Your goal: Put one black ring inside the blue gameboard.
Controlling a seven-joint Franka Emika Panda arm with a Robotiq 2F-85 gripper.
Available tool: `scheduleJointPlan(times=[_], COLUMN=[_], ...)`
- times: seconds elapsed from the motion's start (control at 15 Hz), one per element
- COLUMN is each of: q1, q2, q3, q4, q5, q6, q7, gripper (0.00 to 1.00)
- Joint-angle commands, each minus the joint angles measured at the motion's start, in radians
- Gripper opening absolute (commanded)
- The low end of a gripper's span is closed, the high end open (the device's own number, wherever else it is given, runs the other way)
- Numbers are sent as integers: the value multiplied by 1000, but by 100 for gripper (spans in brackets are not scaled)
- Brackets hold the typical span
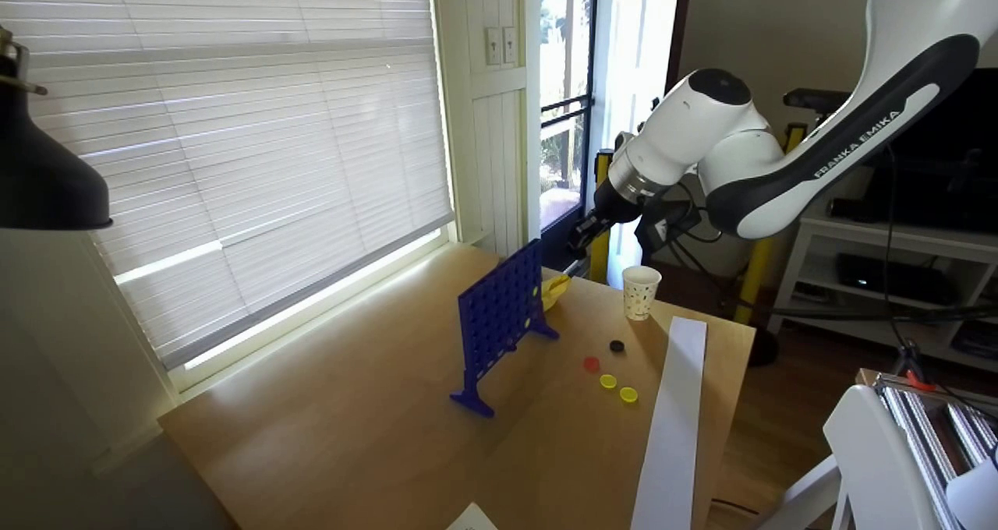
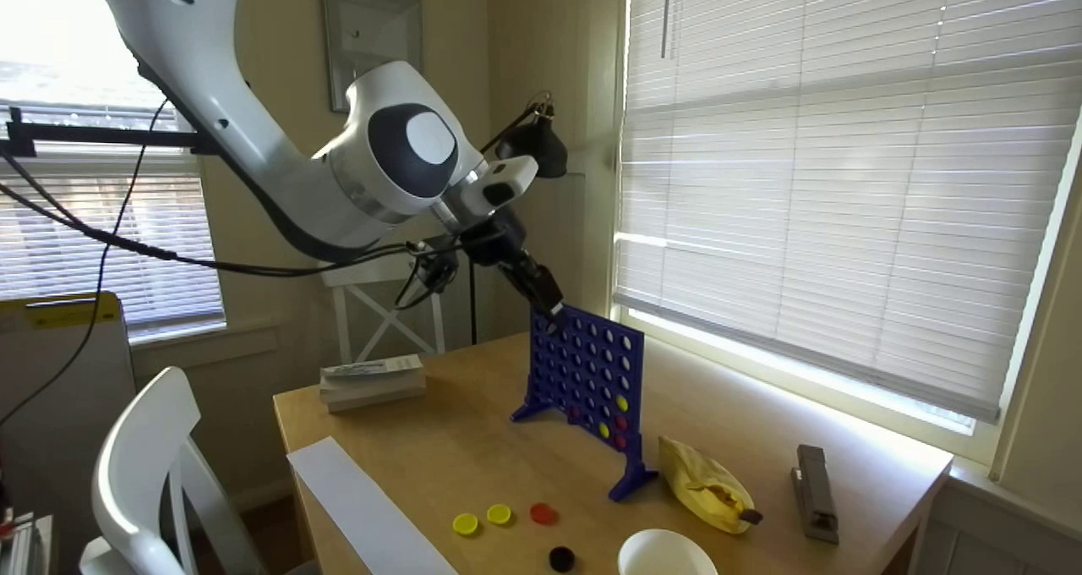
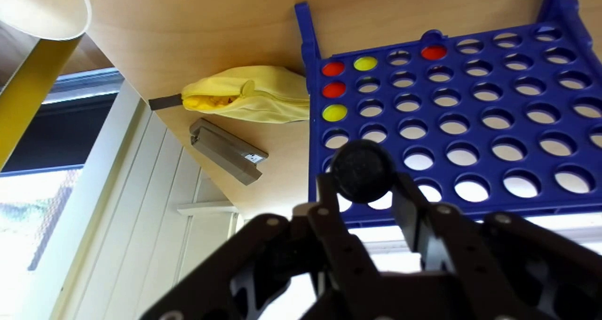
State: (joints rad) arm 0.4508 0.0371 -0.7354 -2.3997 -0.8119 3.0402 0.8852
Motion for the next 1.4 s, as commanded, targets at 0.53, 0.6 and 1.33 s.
scheduleJointPlan(times=[0.53,0.6,1.33], q1=[12,17,79], q2=[141,155,234], q3=[-91,-99,-167], q4=[218,222,240], q5=[-250,-246,-197], q6=[228,245,331], q7=[180,184,146], gripper=[9,9,9])
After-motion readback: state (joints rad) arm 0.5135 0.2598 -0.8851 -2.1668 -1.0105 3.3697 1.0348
